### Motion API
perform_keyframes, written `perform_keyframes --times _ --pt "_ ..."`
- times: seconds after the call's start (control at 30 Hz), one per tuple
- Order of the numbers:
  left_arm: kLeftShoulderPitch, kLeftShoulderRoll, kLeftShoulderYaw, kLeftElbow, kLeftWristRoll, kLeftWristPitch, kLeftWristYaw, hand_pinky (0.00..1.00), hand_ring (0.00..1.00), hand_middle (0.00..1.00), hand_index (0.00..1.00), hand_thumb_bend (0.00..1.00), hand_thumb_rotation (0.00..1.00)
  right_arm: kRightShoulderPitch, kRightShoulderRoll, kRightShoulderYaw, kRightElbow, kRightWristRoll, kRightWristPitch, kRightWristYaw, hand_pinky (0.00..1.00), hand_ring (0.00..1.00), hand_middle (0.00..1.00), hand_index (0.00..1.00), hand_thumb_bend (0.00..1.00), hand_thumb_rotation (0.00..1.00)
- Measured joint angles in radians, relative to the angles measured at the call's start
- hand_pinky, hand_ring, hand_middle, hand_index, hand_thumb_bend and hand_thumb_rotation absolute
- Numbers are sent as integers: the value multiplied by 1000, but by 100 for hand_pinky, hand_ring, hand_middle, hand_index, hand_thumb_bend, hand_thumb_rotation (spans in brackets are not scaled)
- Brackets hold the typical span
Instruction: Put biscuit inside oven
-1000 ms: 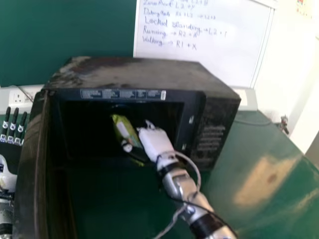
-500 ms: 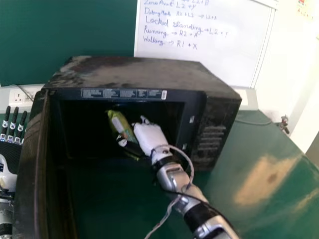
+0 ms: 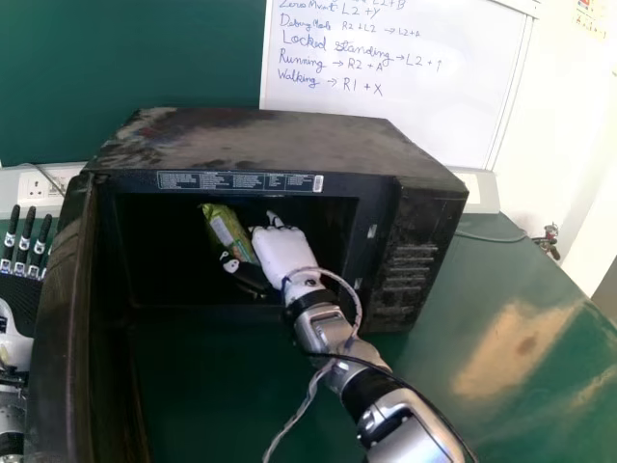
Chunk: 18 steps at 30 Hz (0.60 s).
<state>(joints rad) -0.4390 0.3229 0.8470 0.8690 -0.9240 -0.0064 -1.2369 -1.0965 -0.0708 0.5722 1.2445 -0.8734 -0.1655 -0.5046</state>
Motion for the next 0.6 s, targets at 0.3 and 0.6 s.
perform_keyframes --times 0.3,0.6 --pt "0 0 0 0 0 -2 4 0 27 65 100 24 100 -35 15 2 43 14 -16 -10 63 56 48 50 53 0" --pt "0 0 -1 -2 0 8 9 0 28 64 99 27 100 -48 24 4 75 17 -20 -46 62 55 48 50 53 0"
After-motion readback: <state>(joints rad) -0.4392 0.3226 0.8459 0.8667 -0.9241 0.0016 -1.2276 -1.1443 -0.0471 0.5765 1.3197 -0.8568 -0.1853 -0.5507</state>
